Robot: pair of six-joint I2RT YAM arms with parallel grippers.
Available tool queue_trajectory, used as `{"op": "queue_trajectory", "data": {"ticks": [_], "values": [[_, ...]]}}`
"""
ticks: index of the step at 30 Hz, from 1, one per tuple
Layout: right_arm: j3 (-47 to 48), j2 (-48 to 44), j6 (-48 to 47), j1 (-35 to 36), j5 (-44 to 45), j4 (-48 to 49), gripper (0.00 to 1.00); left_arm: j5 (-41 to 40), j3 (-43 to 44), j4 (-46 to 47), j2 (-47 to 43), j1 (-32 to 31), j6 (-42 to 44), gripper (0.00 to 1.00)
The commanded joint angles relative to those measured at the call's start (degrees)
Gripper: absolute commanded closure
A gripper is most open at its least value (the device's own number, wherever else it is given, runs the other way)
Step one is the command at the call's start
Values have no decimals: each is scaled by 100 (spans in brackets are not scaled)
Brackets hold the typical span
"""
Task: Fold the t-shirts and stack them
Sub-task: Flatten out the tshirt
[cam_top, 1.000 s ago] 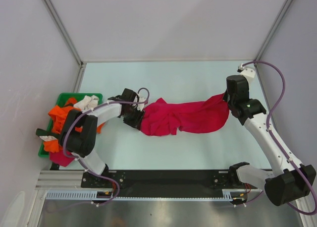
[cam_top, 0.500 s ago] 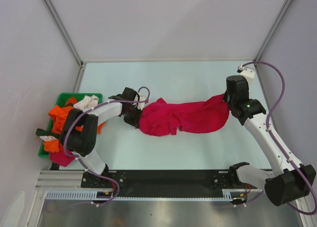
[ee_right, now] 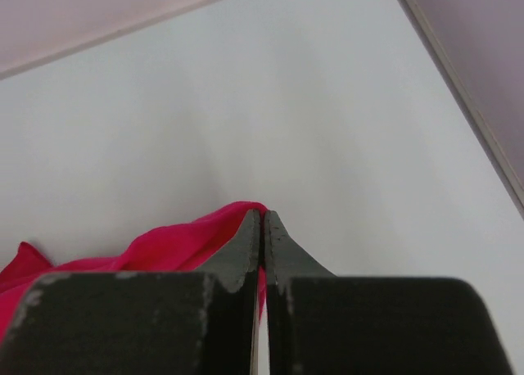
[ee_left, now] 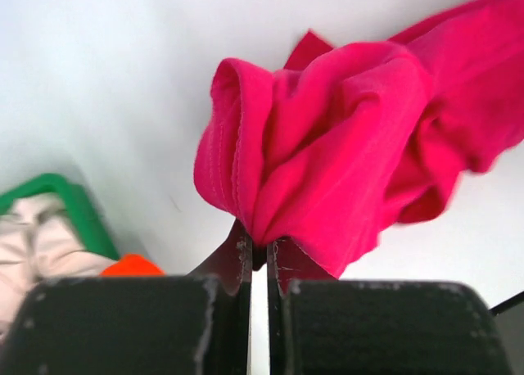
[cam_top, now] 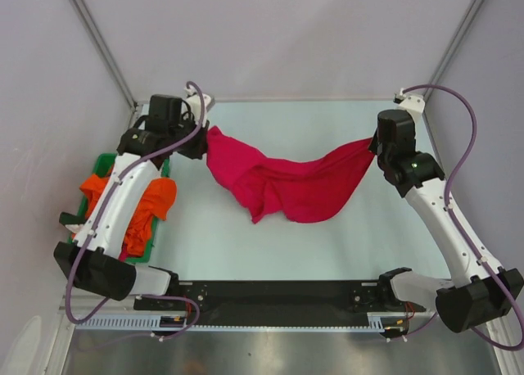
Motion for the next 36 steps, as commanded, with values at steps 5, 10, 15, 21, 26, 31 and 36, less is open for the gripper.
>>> {"op": "queue_trajectory", "data": {"ticks": [5,10,15,21,26,31,36], "values": [[566,146,-180,76,-16,264,100,-176,854,-675,-122,74,95,99],[460,102,-180,76,-59,255,100,60,477,-605,-149,109,130,91],[372,41,-163,76,-77,255,100,-168,-16,-456,185,337,-107,100],[240,32,-137,76,-112,228,100,107,-209,-1088,922,136,333,100],[117,23,-66,94,-130,228,100,52,-1080,-483,1143,144,473,100],[3,41,-75,103,-86,211,100,150,-1247,-175,1608,144,412,100],[-6,32,-75,103,-42,167,100,114,-1133,107,1654,144,289,100]]}}
